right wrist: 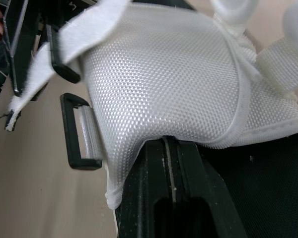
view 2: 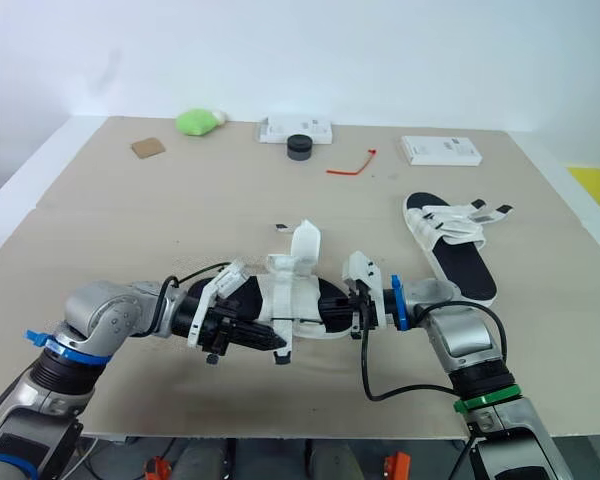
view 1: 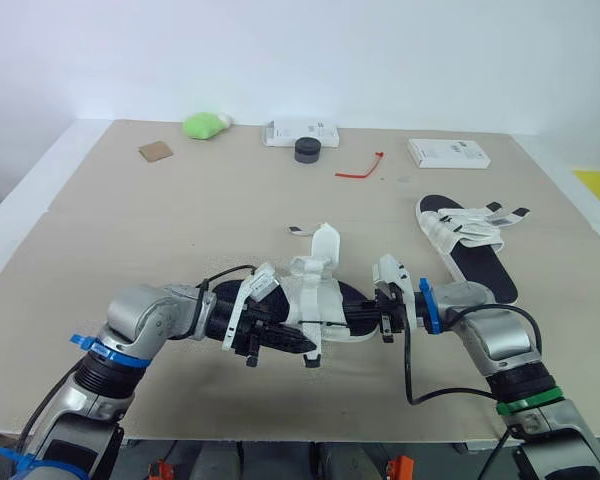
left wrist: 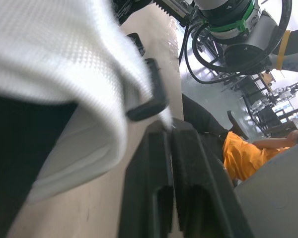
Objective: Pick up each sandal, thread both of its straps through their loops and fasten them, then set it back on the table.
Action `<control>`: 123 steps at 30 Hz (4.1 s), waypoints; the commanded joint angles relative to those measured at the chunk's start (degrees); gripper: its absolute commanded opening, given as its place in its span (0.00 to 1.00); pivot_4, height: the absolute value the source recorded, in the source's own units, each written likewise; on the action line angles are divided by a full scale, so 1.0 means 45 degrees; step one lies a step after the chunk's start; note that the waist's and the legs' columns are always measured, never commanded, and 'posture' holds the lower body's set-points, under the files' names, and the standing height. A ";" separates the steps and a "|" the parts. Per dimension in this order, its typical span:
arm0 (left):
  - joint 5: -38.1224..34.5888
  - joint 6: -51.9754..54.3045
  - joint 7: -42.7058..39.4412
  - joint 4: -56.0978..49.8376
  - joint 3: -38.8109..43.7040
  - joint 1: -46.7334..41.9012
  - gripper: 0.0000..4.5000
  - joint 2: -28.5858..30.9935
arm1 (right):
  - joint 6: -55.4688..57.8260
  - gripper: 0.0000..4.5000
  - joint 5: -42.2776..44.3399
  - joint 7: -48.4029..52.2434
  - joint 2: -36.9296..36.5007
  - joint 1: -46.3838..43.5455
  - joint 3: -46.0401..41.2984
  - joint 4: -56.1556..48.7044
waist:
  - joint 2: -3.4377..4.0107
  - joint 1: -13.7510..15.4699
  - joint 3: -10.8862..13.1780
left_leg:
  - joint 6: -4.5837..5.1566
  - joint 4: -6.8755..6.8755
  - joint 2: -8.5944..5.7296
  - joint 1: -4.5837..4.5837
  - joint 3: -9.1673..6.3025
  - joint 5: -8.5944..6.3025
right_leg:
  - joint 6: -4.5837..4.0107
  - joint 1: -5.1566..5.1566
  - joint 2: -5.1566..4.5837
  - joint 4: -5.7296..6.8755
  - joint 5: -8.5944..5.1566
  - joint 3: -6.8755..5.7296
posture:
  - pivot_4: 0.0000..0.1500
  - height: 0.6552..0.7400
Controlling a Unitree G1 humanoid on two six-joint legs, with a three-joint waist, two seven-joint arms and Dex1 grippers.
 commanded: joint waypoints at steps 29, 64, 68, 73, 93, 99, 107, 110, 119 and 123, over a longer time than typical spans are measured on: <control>-0.4414 0.3939 0.0538 -0.0486 0.1716 -0.1002 0.01 0.0954 | 0.0126 0.00 -0.0369 -0.0246 -0.0330 -0.0016 0.0292 0.0917 | 0.0011 -0.0060 0.0024 | -0.0015 -0.0020 0.0012 -0.0066 -0.0026 -0.0011 | 0.0024 -0.0054 0.0040 0.0028 0.0001 0.0013 | 1.00 1.00; 0.0332 -0.2363 -0.0048 -0.0220 0.0069 0.0470 0.01 0.2273 | 0.0152 0.00 -0.0292 -0.0216 -0.0438 -0.0094 0.0322 0.0955 | 0.0031 0.0037 0.0011 | -0.0005 0.0066 -0.0006 -0.0027 -0.0006 -0.0005 | -0.0006 -0.0041 0.0032 0.0026 0.0009 0.0073 | 1.00 1.00; -0.0433 -0.1800 0.0172 -0.0489 0.0712 0.0461 0.43 0.1554 | 0.0107 0.00 -0.0306 -0.0198 -0.0408 -0.0182 0.0354 0.1052 | 0.0027 0.0031 0.0013 | -0.0004 0.0078 -0.0018 -0.0036 0.0005 -0.0004 | -0.0002 -0.0041 0.0027 0.0021 0.0011 0.0098 | 1.00 1.00; -0.1983 -0.0321 0.0234 -0.0616 0.1849 0.0027 0.93 0.1348 | 0.0079 0.00 -0.0326 -0.0168 -0.0416 -0.0234 0.0359 0.1132 | 0.0027 0.0026 0.0013 | 0.0000 0.0075 -0.0018 -0.0042 -0.0002 -0.0001 | 0.0003 -0.0036 0.0037 0.0022 0.0013 0.0095 | 1.00 1.00; 0.0126 -0.1864 0.0894 -0.2280 0.0074 0.1079 0.99 0.2180 | 0.0047 0.00 -0.0340 -0.0046 -0.0391 -0.0445 0.0461 0.1254 | 0.0039 0.0033 0.0023 | 0.0005 0.0076 -0.0020 -0.0061 0.0017 0.0001 | 0.0007 -0.0070 0.0037 0.0013 0.0012 0.0123 | 1.00 1.00; 0.0666 -0.1956 0.0788 -0.1464 -0.0448 0.0595 0.99 0.1624 | 0.0043 0.00 -0.0370 -0.0008 -0.0381 -0.0462 0.0443 0.1263 | 0.0040 0.0021 0.0023 | 0.0004 0.0053 -0.0018 -0.0068 0.0012 0.0000 | 0.0007 -0.0034 0.0059 0.0014 0.0012 0.0125 | 1.00 1.00; 0.0752 -0.1664 0.0381 -0.0488 -0.1001 -0.0151 0.99 0.0945 | 0.0023 0.00 -0.0392 -0.0046 -0.0362 -0.0436 0.0433 0.1231 | 0.0040 0.0013 0.0022 | 0.0006 0.0078 -0.0021 -0.0060 0.0006 0.0001 | 0.0017 -0.0035 0.0055 0.0014 0.0018 0.0128 | 1.00 1.00; 0.0721 -0.1443 0.0486 -0.0145 -0.1025 -0.0550 0.99 0.0585 | 0.0037 0.00 -0.0376 -0.0055 -0.0380 -0.0419 0.0410 0.1198 | 0.0040 0.0012 0.0022 | 0.0007 0.0077 -0.0021 -0.0063 0.0006 0.0002 | 0.0018 -0.0018 0.0055 0.0014 0.0019 0.0128 | 1.00 1.00; -0.0367 0.0172 0.0152 -0.0328 -0.0487 -0.0938 0.81 0.0501 | 0.0046 0.00 -0.0366 -0.0090 -0.0462 -0.0371 0.0339 0.1154 | 0.0042 0.0001 0.0023 | 0.0008 0.0069 -0.0021 -0.0068 0.0004 0.0002 | 0.0020 -0.0020 0.0064 0.0014 0.0019 0.0128 | 1.00 1.00; -0.1051 0.0765 -0.0300 -0.0807 -0.0191 -0.0955 0.39 0.1097 | 0.0036 0.00 -0.0374 -0.0094 -0.0466 -0.0412 0.0320 0.1217 | 0.0041 -0.0004 0.0024 | 0.0007 0.0068 -0.0021 -0.0069 0.0003 0.0002 | 0.0020 -0.0021 0.0063 0.0014 0.0018 0.0129 | 1.00 1.00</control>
